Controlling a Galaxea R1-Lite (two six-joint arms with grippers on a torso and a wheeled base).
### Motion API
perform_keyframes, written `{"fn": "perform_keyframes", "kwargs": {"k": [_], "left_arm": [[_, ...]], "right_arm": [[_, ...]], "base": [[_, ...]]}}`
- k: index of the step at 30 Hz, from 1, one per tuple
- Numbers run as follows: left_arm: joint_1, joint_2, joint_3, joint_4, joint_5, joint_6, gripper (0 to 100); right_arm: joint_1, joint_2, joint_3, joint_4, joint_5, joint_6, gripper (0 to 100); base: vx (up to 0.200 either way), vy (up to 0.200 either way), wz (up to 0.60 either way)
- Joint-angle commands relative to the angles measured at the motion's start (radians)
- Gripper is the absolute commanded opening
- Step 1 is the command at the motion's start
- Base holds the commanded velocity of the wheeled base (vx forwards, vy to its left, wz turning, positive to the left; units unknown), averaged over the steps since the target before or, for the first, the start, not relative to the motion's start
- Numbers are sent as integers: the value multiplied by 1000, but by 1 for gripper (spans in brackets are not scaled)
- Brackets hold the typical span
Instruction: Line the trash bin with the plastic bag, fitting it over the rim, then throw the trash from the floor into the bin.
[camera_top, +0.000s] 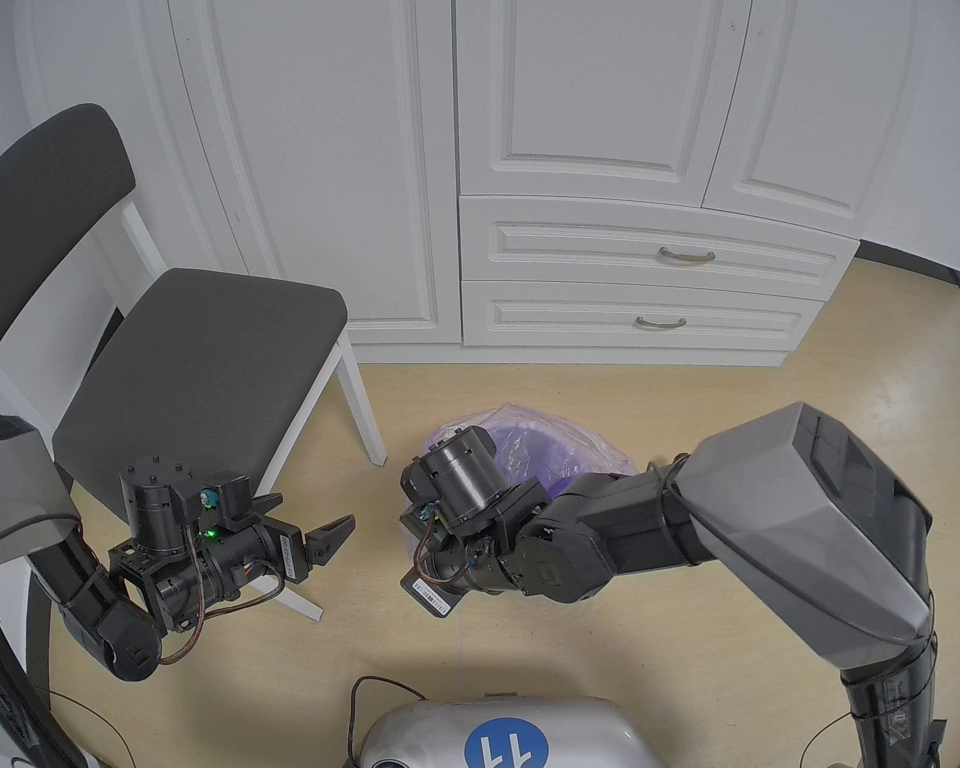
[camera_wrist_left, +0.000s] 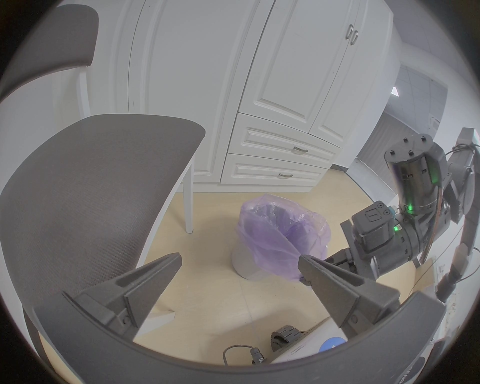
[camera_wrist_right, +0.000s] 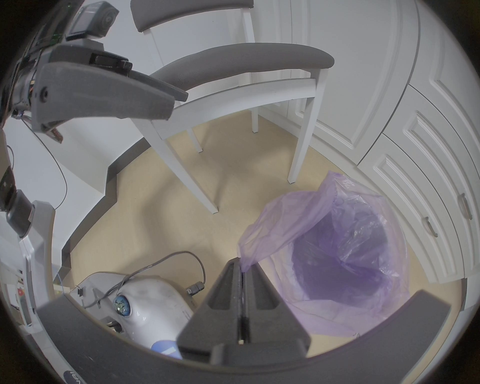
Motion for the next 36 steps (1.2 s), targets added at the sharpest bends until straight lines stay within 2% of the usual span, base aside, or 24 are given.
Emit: {"fn": "perform_keyframes", "kwargs": {"k": [1,8,15,16,32,34,36], "left_arm": [[4,13,-6,0,-2,-1,100],[5,22,-8,0,-3,-1,100],[7,36,-6,-23,-2,-1,100],[7,37,-5,-30,-3,-1,100],[10,39,-5,-43,1,-1,100],[10,37,-5,-43,1,-1,100],[10,37,-3,-43,1,-1,100]], "right_arm": [[-22,129,-149,31,-1,0,0],[-49,149,-298,292,-4,46,0],[-57,152,-344,392,-1,45,0],[-54,149,-344,395,1,46,100],[-31,92,-359,367,-32,45,100],[-40,117,-359,332,-61,41,100],[-77,171,-359,229,-81,35,100]], "base": [[0,0,0],[0,0,0],[0,0,0],[0,0,0],[0,0,0],[0,0,0],[0,0,0]]}}
